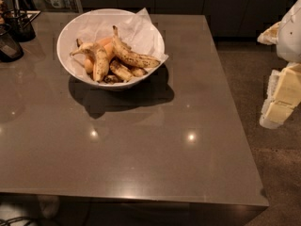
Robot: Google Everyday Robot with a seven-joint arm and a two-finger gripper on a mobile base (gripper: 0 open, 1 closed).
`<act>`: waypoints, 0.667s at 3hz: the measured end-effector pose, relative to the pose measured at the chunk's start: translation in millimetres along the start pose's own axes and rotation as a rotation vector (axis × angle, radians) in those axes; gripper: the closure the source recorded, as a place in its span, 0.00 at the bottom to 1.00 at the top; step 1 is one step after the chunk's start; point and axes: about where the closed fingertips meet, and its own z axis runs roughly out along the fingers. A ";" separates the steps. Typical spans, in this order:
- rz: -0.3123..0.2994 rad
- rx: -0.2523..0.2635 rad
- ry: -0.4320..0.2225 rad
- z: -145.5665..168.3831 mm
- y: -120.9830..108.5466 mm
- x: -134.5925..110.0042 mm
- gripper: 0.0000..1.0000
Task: Pick banana from white bowl
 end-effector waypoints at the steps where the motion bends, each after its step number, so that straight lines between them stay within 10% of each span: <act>1: 0.001 0.000 0.000 0.0 -0.1 -0.1 0.00; 2: 0.047 -0.020 -0.022 -0.5 -11.3 -6.0 0.00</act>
Offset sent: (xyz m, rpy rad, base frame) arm 0.0278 0.0045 0.0078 0.0987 0.0769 -0.0915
